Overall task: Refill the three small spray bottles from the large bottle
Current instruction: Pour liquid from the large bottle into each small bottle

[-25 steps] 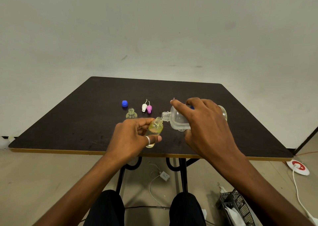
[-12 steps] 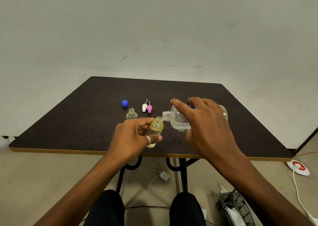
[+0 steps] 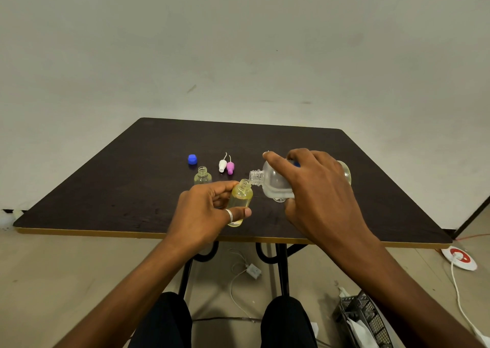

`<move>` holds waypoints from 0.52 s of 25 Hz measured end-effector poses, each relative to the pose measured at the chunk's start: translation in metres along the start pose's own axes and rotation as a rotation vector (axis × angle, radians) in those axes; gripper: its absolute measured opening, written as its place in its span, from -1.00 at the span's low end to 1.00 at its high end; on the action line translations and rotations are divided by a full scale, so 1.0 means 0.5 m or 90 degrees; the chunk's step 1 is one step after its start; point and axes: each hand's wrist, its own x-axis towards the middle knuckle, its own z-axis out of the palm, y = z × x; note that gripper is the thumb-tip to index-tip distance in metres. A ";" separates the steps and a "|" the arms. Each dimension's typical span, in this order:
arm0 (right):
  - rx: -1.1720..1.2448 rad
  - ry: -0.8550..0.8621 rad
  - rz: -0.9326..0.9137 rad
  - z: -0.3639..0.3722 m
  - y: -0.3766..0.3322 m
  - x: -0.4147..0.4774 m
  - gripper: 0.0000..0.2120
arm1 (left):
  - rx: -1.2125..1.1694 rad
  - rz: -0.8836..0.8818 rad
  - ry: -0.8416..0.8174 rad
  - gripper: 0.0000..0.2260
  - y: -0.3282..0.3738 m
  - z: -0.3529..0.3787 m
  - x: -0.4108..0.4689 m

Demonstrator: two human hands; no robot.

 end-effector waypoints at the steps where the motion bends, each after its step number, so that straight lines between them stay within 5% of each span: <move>1: 0.002 0.000 0.000 0.000 0.000 0.000 -0.21 | -0.003 -0.001 0.000 -0.53 0.000 0.000 0.000; 13: 0.018 0.007 -0.001 0.006 0.000 0.000 -0.18 | -0.039 0.007 0.001 -0.57 -0.002 0.006 -0.005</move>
